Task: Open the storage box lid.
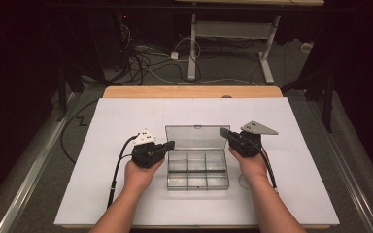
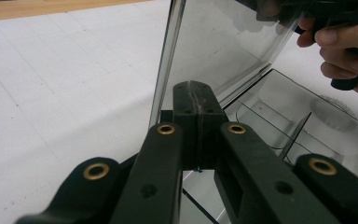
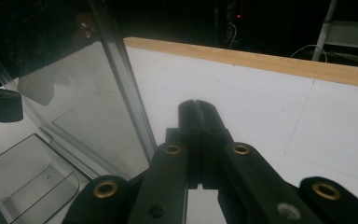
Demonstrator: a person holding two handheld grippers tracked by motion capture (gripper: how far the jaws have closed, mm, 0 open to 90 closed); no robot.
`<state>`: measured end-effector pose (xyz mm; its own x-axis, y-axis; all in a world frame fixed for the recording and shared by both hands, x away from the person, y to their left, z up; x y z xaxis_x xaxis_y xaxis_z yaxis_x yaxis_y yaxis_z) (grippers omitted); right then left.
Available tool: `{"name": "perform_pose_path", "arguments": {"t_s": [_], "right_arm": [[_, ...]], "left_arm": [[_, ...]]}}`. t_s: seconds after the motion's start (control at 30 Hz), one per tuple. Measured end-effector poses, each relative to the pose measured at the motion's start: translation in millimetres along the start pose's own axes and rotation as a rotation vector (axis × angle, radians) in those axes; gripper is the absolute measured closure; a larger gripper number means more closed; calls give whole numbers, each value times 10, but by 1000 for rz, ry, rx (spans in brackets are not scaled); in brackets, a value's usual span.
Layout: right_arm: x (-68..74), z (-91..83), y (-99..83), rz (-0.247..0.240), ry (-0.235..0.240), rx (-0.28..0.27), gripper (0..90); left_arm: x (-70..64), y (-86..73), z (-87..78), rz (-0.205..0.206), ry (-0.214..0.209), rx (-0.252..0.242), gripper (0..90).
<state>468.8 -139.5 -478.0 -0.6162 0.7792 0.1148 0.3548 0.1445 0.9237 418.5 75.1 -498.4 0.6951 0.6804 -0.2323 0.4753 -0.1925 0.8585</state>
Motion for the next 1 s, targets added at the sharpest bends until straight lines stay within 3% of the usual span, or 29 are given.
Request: {"name": "perform_pose_path", "arguments": {"t_s": [0.43,0.73,0.83,1.0], "right_arm": [[-33,53,-15,13,-4,11,900],[-57,91,-9,15,-8,15,900],[-62,102,-9,23,-10,14,900],[-73,116,-22,24,-11,18,900]], "left_arm": [[0,89,-13,5,1,-13,877],[20,63,-85,13,1,-3,877],[76,26,-172,-5,2,-22,877],[261,-48,-223,-35,50,-15,877]]}}
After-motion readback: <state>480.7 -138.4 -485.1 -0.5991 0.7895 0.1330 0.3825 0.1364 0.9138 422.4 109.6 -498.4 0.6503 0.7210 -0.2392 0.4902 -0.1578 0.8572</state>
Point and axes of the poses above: each handheld gripper's, and its own axes: z roughly forward along the jaws, y roughly out of its top, x roughly to its left, the point moved 9 cm from there along z, roughly forward along the jaws, and after that the axes turned 1 degree about y, right-handed, at the moved point
